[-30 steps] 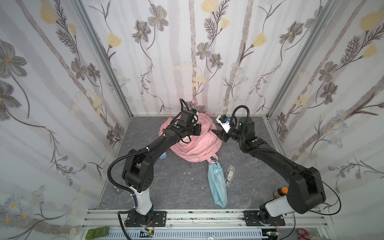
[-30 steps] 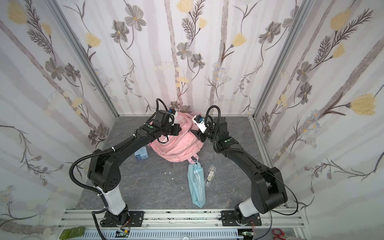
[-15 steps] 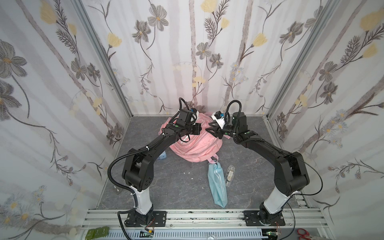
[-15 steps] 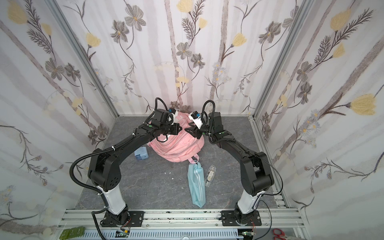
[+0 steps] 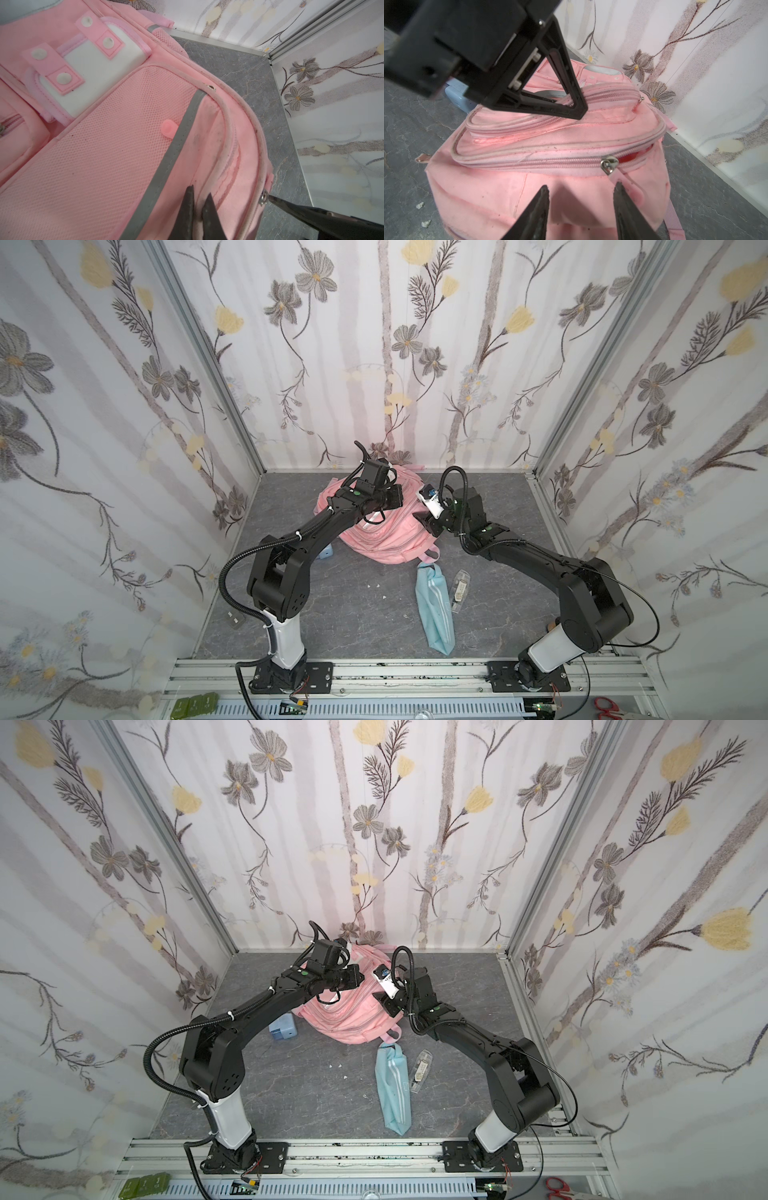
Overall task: Pack books, pencil case, and school supplies into a backpack
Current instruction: Unzip the student bag at the top-center of the table.
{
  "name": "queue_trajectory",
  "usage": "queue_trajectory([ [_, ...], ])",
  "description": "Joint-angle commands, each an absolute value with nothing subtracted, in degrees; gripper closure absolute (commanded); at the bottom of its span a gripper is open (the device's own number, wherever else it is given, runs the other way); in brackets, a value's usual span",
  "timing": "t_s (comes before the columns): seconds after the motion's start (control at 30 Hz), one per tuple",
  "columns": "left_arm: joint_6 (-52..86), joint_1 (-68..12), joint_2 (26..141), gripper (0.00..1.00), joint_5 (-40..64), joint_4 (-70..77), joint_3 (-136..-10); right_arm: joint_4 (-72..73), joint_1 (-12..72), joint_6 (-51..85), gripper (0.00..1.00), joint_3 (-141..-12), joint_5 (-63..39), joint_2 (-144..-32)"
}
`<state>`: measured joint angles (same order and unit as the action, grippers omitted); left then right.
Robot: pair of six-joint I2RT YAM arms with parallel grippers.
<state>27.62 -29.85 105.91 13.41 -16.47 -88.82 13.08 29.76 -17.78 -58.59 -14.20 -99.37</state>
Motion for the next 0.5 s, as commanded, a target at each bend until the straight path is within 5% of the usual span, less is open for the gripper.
queue_trajectory([
  [0.0,29.7,-30.0,104.9,1.00,12.4,-13.9,-88.6,17.0,29.6,-19.5,0.51,-57.7,-14.1,-98.1],
  [0.47,27.3,-30.4,104.8,1.00,16.1,-13.0,-88.5,17.1,26.3,-20.3,0.68,-62.0,-17.1,-103.6],
])
